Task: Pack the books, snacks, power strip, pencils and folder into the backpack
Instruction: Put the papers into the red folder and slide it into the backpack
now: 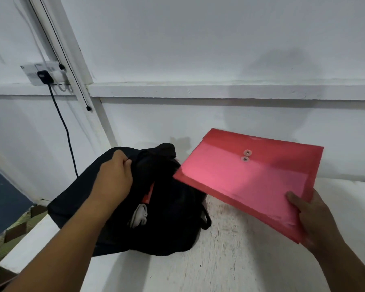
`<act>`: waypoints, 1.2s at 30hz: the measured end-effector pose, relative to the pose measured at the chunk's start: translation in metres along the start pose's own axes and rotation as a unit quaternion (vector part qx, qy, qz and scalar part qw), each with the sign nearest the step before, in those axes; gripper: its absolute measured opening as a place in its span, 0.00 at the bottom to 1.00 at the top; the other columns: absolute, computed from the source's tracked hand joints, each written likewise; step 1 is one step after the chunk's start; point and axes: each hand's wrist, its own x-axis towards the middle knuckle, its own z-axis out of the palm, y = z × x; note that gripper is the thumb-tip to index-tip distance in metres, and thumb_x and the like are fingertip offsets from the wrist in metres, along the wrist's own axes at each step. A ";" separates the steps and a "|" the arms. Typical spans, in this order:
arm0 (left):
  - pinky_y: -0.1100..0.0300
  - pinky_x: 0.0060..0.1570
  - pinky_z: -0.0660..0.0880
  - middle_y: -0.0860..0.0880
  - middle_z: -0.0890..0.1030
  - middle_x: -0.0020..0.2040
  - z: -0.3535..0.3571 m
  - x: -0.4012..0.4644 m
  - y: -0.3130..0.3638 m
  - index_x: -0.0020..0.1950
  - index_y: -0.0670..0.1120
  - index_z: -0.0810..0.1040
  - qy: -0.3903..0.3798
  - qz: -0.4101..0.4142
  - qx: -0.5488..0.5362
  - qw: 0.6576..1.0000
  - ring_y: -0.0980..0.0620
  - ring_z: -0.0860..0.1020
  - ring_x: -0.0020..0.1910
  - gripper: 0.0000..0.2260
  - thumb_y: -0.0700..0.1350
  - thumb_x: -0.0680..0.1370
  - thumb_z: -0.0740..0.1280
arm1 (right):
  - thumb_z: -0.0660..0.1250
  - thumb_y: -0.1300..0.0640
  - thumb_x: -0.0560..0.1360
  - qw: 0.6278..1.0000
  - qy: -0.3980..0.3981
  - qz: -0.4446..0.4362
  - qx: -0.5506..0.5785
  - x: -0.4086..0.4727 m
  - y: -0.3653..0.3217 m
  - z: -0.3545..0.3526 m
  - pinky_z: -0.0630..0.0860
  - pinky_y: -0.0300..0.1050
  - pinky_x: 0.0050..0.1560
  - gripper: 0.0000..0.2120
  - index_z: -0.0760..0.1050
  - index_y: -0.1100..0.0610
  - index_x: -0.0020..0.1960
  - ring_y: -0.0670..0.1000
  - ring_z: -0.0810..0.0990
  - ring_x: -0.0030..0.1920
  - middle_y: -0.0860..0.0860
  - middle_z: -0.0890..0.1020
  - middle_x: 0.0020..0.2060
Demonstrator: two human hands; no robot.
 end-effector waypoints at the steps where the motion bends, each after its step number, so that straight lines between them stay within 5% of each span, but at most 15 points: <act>1: 0.49 0.32 0.70 0.44 0.75 0.34 -0.001 -0.001 -0.001 0.45 0.43 0.68 -0.003 -0.003 0.001 1.000 0.44 0.74 0.33 0.08 0.44 0.83 0.59 | 0.65 0.61 0.80 1.000 -0.010 -0.011 -0.015 -0.001 -0.002 0.001 0.79 0.55 0.51 0.18 0.71 0.52 0.68 0.60 0.82 0.55 0.53 0.82 0.58; 4: 0.46 0.35 0.75 0.44 0.77 0.37 0.001 -0.009 0.001 0.50 0.46 0.67 -0.037 -0.001 -0.027 0.999 0.43 0.77 0.35 0.03 0.40 0.83 0.59 | 0.65 0.62 0.80 0.998 -0.039 -0.020 -0.050 -0.004 -0.004 0.008 0.81 0.52 0.47 0.17 0.73 0.52 0.67 0.60 0.83 0.52 0.54 0.83 0.56; 8: 0.51 0.36 0.75 0.48 0.74 0.41 0.007 -0.018 0.010 0.56 0.53 0.70 -0.076 0.078 -0.004 0.994 0.49 0.75 0.37 0.20 0.28 0.75 0.57 | 0.66 0.60 0.79 0.991 -0.097 -0.002 -0.087 -0.011 -0.003 0.016 0.82 0.48 0.38 0.16 0.74 0.51 0.65 0.58 0.85 0.49 0.53 0.85 0.52; 11: 0.51 0.37 0.76 0.48 0.70 0.47 0.011 -0.018 0.005 0.52 0.49 0.79 -0.075 0.126 0.060 0.987 0.47 0.74 0.38 0.20 0.26 0.73 0.58 | 0.66 0.59 0.79 0.985 -0.129 0.012 -0.111 -0.015 -0.002 0.017 0.82 0.51 0.40 0.16 0.74 0.50 0.66 0.58 0.86 0.48 0.53 0.86 0.51; 15: 0.48 0.45 0.78 0.49 0.68 0.53 0.014 -0.021 0.009 0.55 0.47 0.77 -0.061 0.092 0.076 0.991 0.47 0.75 0.43 0.07 0.48 0.80 0.65 | 0.66 0.60 0.79 0.982 -0.152 0.028 -0.109 -0.021 -0.001 0.019 0.82 0.49 0.38 0.14 0.75 0.50 0.63 0.56 0.86 0.46 0.51 0.87 0.48; 18: 0.46 0.46 0.73 0.45 0.70 0.60 0.019 -0.019 -0.002 0.56 0.45 0.75 -0.041 0.101 0.259 0.960 0.42 0.73 0.52 0.28 0.64 0.67 0.75 | 0.66 0.59 0.79 0.981 -0.159 0.028 -0.112 -0.023 -0.003 0.020 0.82 0.47 0.38 0.14 0.74 0.49 0.63 0.55 0.86 0.47 0.50 0.86 0.49; 21: 0.44 0.51 0.66 0.40 0.68 0.70 0.022 -0.018 -0.019 0.54 0.40 0.78 -0.054 0.110 0.384 0.915 0.38 0.70 0.59 0.30 0.54 0.60 0.81 | 0.65 0.59 0.80 0.979 -0.159 0.020 -0.128 -0.022 -0.006 0.020 0.83 0.49 0.41 0.15 0.73 0.49 0.66 0.56 0.85 0.50 0.50 0.85 0.52; 23: 0.44 0.50 0.71 0.36 0.71 0.69 0.026 -0.020 -0.024 0.53 0.38 0.78 -0.069 0.122 0.412 0.900 0.35 0.72 0.59 0.26 0.45 0.60 0.81 | 0.65 0.58 0.80 0.977 -0.157 0.018 -0.142 -0.020 -0.008 0.019 0.83 0.54 0.47 0.16 0.73 0.50 0.67 0.57 0.84 0.52 0.51 0.85 0.54; 25: 0.41 0.48 0.74 0.33 0.71 0.68 0.033 -0.026 -0.026 0.58 0.41 0.77 -0.077 0.129 0.413 0.898 0.32 0.73 0.59 0.27 0.43 0.61 0.79 | 0.65 0.58 0.80 0.975 -0.159 0.020 -0.151 -0.019 -0.009 0.019 0.82 0.59 0.52 0.16 0.73 0.50 0.68 0.58 0.83 0.53 0.52 0.84 0.54; 32: 0.25 0.59 0.65 0.41 0.67 0.73 0.031 -0.028 -0.019 0.70 0.52 0.70 -0.068 0.099 0.331 0.936 0.28 0.60 0.74 0.39 0.65 0.63 0.76 | 0.64 0.59 0.80 0.975 -0.155 0.026 -0.160 -0.021 -0.010 0.018 0.81 0.60 0.54 0.16 0.73 0.50 0.67 0.58 0.83 0.54 0.51 0.84 0.55; 36: 0.31 0.61 0.69 0.43 0.59 0.76 0.021 -0.018 -0.012 0.75 0.56 0.60 -0.057 0.032 0.199 0.978 0.35 0.61 0.74 0.41 0.61 0.67 0.76 | 0.64 0.59 0.80 0.975 -0.152 0.028 -0.161 -0.022 -0.011 0.018 0.82 0.56 0.50 0.15 0.73 0.51 0.66 0.57 0.84 0.52 0.52 0.84 0.54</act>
